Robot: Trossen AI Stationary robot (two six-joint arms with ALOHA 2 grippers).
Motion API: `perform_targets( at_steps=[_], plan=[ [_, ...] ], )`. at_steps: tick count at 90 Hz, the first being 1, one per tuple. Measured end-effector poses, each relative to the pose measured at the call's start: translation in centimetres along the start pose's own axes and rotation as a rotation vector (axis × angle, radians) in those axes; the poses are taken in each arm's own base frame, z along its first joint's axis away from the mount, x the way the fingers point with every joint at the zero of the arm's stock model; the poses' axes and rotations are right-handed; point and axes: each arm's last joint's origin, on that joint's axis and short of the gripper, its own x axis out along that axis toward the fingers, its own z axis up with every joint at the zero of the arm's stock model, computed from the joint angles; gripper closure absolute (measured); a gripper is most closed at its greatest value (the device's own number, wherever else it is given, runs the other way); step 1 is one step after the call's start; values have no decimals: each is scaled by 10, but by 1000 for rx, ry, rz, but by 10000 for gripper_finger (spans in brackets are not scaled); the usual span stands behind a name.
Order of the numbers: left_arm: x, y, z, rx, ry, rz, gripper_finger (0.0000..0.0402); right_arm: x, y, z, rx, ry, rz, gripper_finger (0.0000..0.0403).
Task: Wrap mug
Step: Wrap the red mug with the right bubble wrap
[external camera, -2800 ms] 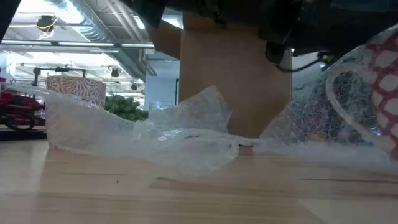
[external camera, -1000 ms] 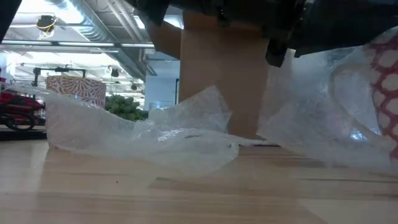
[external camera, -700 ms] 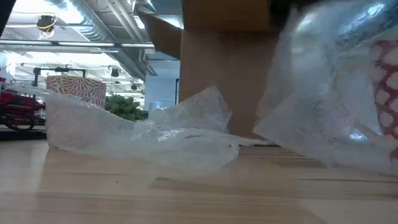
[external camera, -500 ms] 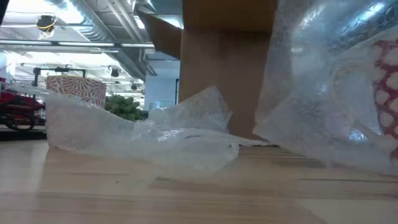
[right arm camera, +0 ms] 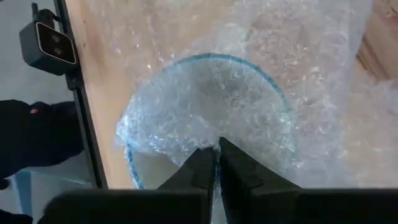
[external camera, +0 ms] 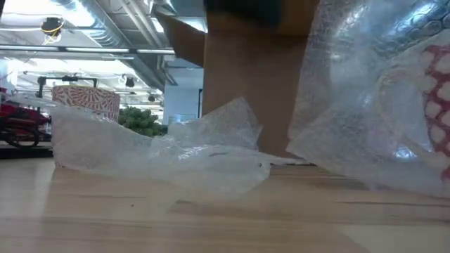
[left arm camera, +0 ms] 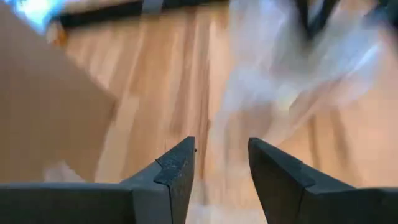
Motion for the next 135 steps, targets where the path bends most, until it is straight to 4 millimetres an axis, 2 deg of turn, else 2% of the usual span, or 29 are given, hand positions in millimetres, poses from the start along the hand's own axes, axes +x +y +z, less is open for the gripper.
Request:
perform_targets(
  at_steps=[7, 19, 32, 48, 68, 85, 104, 113, 121, 135],
  plan=[
    [18, -3, -14, -3, 7, 10, 267, 0, 0, 0, 0, -3, -1, 403],
    [47, -8, -24, -18, -63, 15, 267, 0, 0, 0, 0, -10, -3, 403],
    [68, -10, -19, -16, -183, 1, 267, 0, 0, 0, 2, -11, -2, 403],
    [71, -12, -12, -34, -259, -138, 267, 0, 0, 0, 5, -12, -2, 403],
    [60, -29, -3, -30, -351, -322, 267, 0, 0, 1, 4, -45, -16, 403],
    [46, -42, 13, 28, -422, -397, 267, 0, -1, 2, 6, -78, -29, 403],
    [40, -45, 21, 38, -455, -436, 267, 0, -1, 3, 11, -95, -34, 403],
    [49, -43, 22, 11, -493, -441, 267, 0, -1, 4, 14, -121, -40, 403],
    [66, -47, 18, -14, -536, -485, 267, 0, 0, 4, 18, -136, -35, 403],
    [86, -52, 17, -32, -496, -421, 267, 3, 2, 4, 24, -143, -24, 403]
  ],
)
